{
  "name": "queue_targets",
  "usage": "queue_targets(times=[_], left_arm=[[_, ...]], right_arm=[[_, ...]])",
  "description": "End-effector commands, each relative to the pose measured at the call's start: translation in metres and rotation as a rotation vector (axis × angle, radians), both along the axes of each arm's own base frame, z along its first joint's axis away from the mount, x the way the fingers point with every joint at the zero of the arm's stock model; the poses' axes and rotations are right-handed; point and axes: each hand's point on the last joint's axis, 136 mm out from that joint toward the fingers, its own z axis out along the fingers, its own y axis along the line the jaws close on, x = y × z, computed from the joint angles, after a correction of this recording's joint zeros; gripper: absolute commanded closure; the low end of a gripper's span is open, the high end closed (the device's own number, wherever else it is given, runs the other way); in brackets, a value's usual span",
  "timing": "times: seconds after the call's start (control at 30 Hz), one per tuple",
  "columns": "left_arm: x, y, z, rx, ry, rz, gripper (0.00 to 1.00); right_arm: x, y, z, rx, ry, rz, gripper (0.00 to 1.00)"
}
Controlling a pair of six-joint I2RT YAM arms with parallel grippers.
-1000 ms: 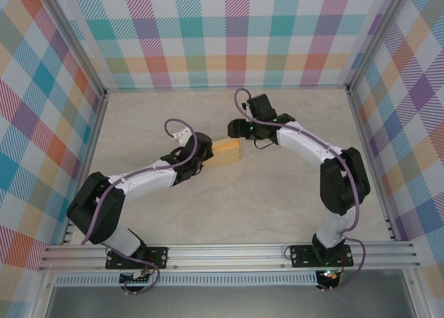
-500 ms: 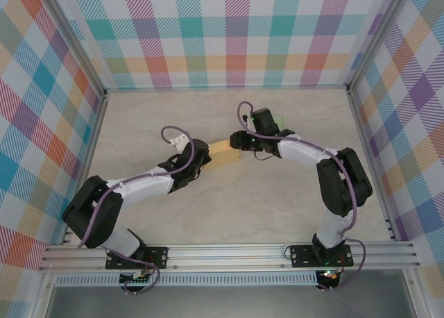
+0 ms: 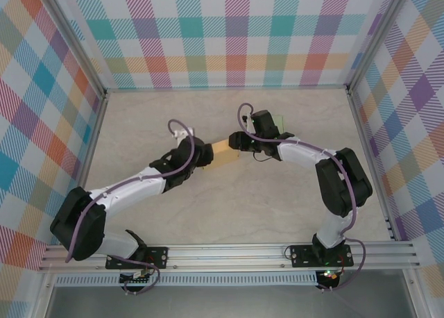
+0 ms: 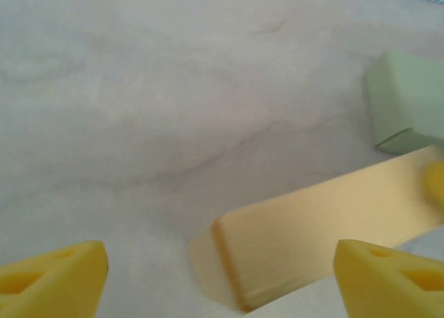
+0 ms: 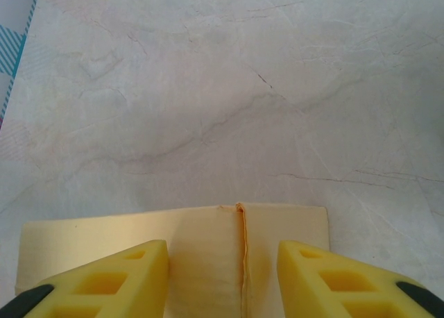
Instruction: Fold the paper box
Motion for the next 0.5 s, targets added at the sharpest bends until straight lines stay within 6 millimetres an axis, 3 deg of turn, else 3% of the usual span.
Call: queue_targets(times=[0.0, 0.1, 0.17, 0.3, 0.47], left_arm=[[0.001, -0.045, 0.018, 0.258, -0.075, -0.450, 0.11], [-0.012, -0.074, -0.001, 0.378, -0.113, -0.768, 0.07], [-0.011, -0.077, -0.005, 0.406, -0.136, -0.850, 0.05], [-0.004, -0.067, -0.012, 0.460, -0.099, -0.891, 0.00], [0.013, -0.049, -0.038, 0.560, -0.009, -0.855, 0.00]], right_arm=[[-0.021, -0.017, -0.032, -0.100, 0.122, -0.003, 0.54], [-0.020, -0.014, -0.028, -0.093, 0.122, 0.008, 0.53], [-0.019, -0.014, -0.026, -0.095, 0.122, 0.011, 0.53], [-0.019, -0.012, -0.021, -0.087, 0.115, 0.018, 0.53], [-0.020, -0.012, -0.017, -0.078, 0.108, 0.023, 0.53]])
